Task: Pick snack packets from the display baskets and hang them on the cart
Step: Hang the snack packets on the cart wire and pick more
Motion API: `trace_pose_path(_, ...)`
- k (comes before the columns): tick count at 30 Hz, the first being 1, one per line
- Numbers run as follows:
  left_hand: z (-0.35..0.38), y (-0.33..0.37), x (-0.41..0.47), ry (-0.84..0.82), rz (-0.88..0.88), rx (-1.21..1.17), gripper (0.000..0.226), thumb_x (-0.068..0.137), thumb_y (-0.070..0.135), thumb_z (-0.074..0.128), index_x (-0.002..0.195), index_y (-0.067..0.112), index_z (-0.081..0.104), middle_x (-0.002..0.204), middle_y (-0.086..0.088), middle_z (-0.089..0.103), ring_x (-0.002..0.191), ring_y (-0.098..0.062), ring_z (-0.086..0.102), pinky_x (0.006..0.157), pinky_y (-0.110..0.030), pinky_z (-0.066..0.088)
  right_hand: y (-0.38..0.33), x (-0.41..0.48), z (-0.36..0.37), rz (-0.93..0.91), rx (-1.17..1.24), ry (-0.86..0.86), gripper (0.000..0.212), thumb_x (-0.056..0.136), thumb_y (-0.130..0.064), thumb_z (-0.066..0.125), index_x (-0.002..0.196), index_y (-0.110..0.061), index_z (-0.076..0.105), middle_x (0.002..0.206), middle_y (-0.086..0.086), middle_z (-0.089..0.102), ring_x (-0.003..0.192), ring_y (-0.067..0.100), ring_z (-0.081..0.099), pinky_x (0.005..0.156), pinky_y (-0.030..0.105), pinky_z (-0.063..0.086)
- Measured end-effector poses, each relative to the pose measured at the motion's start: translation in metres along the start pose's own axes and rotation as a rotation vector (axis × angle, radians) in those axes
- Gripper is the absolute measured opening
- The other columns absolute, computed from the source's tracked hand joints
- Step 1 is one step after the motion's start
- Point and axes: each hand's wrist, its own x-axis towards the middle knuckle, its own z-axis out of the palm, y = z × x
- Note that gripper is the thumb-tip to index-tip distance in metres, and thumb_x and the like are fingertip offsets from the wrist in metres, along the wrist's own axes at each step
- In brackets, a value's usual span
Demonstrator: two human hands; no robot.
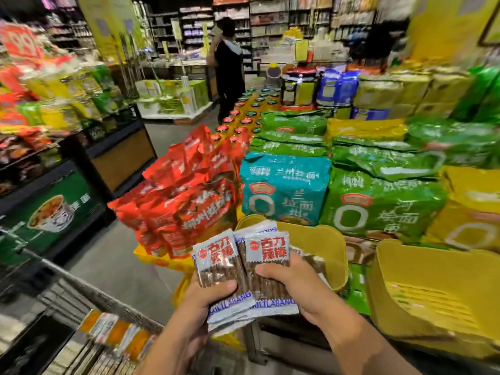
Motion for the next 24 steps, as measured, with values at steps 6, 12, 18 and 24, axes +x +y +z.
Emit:
trace_pose_path(6, 0.027, -0.013, 0.034, 0.040, 0.017, -0.032, 0.113, 0.027, 0.020, 0.102, 0.131, 0.003, 0.061, 0.121, -0.030, 0.068, 0.106, -0.052, 0.067, 0.089, -0.063, 0.055, 0.004, 0.029, -0.040, 0.024, 0.078, -0.029, 0.061, 0.067, -0.027, 0.086, 0.123, -0.020, 0.064, 0.115, 0.001, 0.075, 0.111, 0.022, 0.069, 0.108, 0.050, 0.047)
trace_pose_path(12, 0.041, -0.018, 0.047, 0.087, 0.018, -0.087, 0.114, 0.021, 0.021, 0.103, 0.125, -0.002, 0.063, 0.113, -0.032, 0.070, 0.091, -0.046, 0.073, 0.071, -0.052, 0.061, 0.003, 0.048, -0.064, 0.066, 0.120, -0.053, 0.033, 0.077, -0.016, 0.082, 0.109, -0.021, 0.076, 0.114, 0.006, 0.076, 0.111, 0.027, 0.070, 0.109, 0.054, 0.045)
trace_pose_path(18, 0.026, -0.002, 0.063, 0.123, 0.025, -0.096, 0.122, 0.017, 0.019, 0.102, 0.129, -0.001, 0.058, 0.109, -0.032, 0.071, 0.082, -0.043, 0.074, 0.065, -0.048, 0.060, -0.009, 0.063, -0.058, 0.004, 0.015, -0.011, 0.031, 0.091, -0.013, 0.072, 0.121, -0.019, 0.069, 0.115, -0.004, 0.075, 0.111, 0.015, 0.069, 0.107, 0.044, 0.046)
trace_pose_path(24, 0.018, 0.015, 0.088, 0.169, 0.017, -0.073, 0.083, 0.051, 0.002, 0.082, 0.129, -0.005, 0.056, 0.100, -0.029, 0.073, 0.075, -0.040, 0.074, 0.065, -0.049, 0.060, -0.026, 0.080, -0.047, -0.023, 0.050, 0.075, 0.035, 0.091, -0.006, 0.071, 0.119, -0.026, 0.064, 0.108, -0.013, 0.076, 0.100, 0.000, 0.069, 0.087, 0.022, 0.045)
